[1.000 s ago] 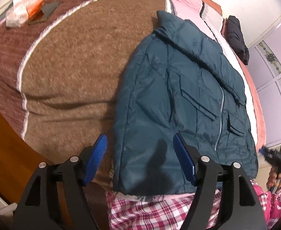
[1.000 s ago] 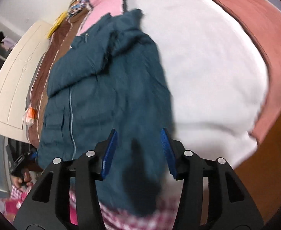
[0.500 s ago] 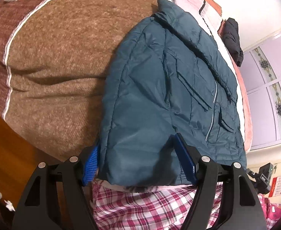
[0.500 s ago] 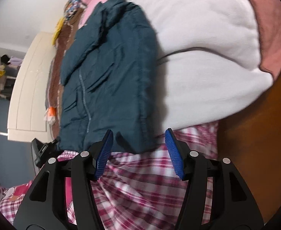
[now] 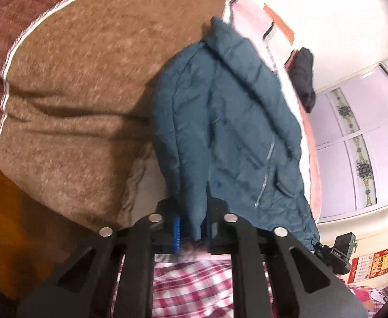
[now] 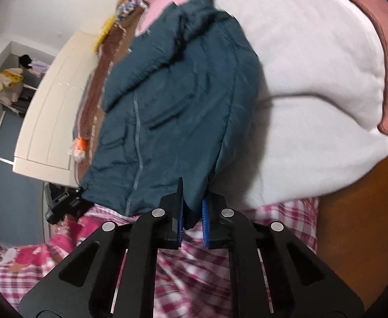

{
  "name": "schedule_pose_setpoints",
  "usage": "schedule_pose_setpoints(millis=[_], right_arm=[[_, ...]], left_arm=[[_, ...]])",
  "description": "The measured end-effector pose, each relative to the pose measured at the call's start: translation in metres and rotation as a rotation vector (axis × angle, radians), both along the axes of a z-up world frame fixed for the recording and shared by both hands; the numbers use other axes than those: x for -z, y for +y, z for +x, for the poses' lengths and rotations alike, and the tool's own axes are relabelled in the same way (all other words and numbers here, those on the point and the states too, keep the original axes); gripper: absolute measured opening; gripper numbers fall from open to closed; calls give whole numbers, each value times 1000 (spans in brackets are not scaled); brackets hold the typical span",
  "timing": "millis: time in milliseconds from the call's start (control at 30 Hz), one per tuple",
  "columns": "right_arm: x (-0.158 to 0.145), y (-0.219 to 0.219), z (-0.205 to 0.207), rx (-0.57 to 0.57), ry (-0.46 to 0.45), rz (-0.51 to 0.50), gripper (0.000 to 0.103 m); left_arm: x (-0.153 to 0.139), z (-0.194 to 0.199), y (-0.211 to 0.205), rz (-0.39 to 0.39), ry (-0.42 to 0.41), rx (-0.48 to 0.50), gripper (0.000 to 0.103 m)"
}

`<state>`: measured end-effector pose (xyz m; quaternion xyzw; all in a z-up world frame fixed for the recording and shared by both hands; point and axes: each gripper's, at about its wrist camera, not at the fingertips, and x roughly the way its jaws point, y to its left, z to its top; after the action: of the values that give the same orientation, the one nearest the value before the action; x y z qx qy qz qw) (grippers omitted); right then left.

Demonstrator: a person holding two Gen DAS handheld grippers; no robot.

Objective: Fold large clothes
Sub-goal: 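Grasp the jacket hem with the left tool while the right tool grasps it too, lifting toward the collar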

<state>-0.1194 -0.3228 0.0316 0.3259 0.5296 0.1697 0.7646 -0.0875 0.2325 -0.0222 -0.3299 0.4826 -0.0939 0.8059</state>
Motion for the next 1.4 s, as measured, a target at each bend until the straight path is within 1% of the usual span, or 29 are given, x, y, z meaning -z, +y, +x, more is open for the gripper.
schedule_pose_setpoints(millis=[100, 233, 400, 567, 700, 900, 967, 1067, 1133, 1167, 1233, 1267, 1333, 1400], right_arm=[[-14, 6, 7, -15, -44, -17, 11], [-27, 11, 15, -13, -92, -15, 11], [-51, 6, 31, 2, -166, -16, 10], [-82, 1, 64, 11, -247, -42, 10], [-108, -4, 104, 28, -304, -58, 10], [-146, -15, 186, 102, -387, -91, 10], [-155, -20, 213, 129, -410, -107, 10], [-163, -28, 261, 174, -423, -111, 10], [-161, -30, 300, 202, -418, -119, 10], [-159, -32, 314, 212, -413, -122, 10], [-151, -34, 347, 228, -403, -149, 10], [-145, -34, 367, 242, -393, -159, 10], [-133, -35, 399, 267, -372, -181, 10], [-114, -34, 434, 289, -342, -208, 10]], left_arm=[[-12, 4, -10, 59, -32, 41, 10], [-27, 9, -18, 88, -77, 52, 9], [-58, 18, -23, 142, -157, 73, 8], [-97, 39, -34, 157, -260, 78, 8], [-133, 70, -43, 170, -345, 77, 8], [-179, 136, -46, 181, -436, 39, 8], [-190, 161, -48, 194, -447, 27, 8], [-203, 211, -50, 188, -447, -3, 8], [-207, 238, -52, 177, -438, -22, 8], [-207, 259, -53, 171, -427, -34, 8], [-207, 289, -58, 183, -408, -47, 8], [-205, 312, -61, 195, -394, -55, 8], [-197, 345, -63, 204, -361, -75, 8], [-187, 373, -66, 215, -336, -81, 8]])
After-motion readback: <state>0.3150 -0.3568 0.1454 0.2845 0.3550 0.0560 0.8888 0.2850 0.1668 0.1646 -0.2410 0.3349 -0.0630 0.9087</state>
